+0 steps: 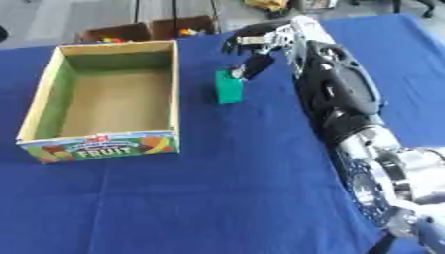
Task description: Pick up objects on the table and place them in the box.
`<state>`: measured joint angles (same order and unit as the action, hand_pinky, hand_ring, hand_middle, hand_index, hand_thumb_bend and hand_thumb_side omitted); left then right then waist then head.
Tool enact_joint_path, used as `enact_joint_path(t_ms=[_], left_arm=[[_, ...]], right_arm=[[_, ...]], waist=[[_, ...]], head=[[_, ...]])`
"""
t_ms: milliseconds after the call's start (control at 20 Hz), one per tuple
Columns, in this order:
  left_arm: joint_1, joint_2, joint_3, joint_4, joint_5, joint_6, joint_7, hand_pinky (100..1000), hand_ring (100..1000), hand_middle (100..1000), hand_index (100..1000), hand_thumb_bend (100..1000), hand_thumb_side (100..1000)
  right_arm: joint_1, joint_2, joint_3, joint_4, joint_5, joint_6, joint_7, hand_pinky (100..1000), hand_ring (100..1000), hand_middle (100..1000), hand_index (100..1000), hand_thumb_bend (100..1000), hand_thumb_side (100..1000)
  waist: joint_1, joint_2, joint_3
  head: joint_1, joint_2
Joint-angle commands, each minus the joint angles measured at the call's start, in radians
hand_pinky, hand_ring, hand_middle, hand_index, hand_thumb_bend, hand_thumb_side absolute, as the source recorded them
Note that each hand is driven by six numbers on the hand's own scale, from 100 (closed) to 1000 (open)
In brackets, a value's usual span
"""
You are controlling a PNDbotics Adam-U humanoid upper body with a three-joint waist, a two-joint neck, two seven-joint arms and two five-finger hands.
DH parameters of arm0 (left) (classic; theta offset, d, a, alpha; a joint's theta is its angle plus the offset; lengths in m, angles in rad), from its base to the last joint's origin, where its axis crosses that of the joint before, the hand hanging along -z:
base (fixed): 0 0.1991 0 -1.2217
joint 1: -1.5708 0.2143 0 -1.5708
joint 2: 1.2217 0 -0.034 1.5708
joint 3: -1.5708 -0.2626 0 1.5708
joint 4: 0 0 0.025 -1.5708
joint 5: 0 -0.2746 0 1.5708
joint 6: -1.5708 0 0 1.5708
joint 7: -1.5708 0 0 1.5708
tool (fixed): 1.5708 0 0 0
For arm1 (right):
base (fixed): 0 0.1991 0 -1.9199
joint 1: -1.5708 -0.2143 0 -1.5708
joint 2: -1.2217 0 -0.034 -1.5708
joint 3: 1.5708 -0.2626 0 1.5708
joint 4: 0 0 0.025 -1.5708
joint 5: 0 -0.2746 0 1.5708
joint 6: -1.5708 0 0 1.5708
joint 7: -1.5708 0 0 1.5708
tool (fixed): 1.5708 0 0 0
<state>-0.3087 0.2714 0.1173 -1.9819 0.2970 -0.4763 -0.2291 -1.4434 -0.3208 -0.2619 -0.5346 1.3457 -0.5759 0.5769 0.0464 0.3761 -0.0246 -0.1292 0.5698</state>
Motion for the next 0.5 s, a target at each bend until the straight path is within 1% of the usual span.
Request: enact_joint_path(t_ms=[50, 300, 400, 500], left_arm=[[-0.008, 0.014, 0.001, -0.018, -0.006, 0.004, -0.001, 725, 740, 984, 970, 100, 1000], [-0.008, 0.014, 0.000, -0.018, -0.008, 0.008, -0.004, 725, 740, 984, 969, 100, 1000], [-0.007, 0.014, 0.000, -0.018, -0.009, 0.008, -0.004, 725, 740, 985, 969, 100, 1000], [-0.006, 0.015, 0.001, -0.018, -0.009, 0.008, -0.004, 725, 740, 985, 969, 100, 1000]], right_arm=[[-0.025, -0.006, -0.034, -0.091, -0.037, -0.331, 0.330, 707, 843, 862, 979, 466, 532], [-0.030, 0.000, -0.071, -0.191, -0.068, -0.331, 0.330, 708, 846, 866, 979, 468, 561], [-0.029, -0.003, -0.072, -0.205, -0.074, -0.331, 0.330, 710, 847, 868, 981, 475, 561], [-0.028, -0.009, -0.060, -0.194, -0.088, -0.331, 0.330, 710, 847, 867, 983, 487, 550]], waist=[[-0.002, -0.021, 0.000], [-0.004, -0.022, -0.002], [-0.005, -0.022, -0.002], [-0.005, -0.022, -0.004]], head=[[0.003, -0.013], [0.002, -0.013], [0.003, -0.013], [0.004, -0.012]])
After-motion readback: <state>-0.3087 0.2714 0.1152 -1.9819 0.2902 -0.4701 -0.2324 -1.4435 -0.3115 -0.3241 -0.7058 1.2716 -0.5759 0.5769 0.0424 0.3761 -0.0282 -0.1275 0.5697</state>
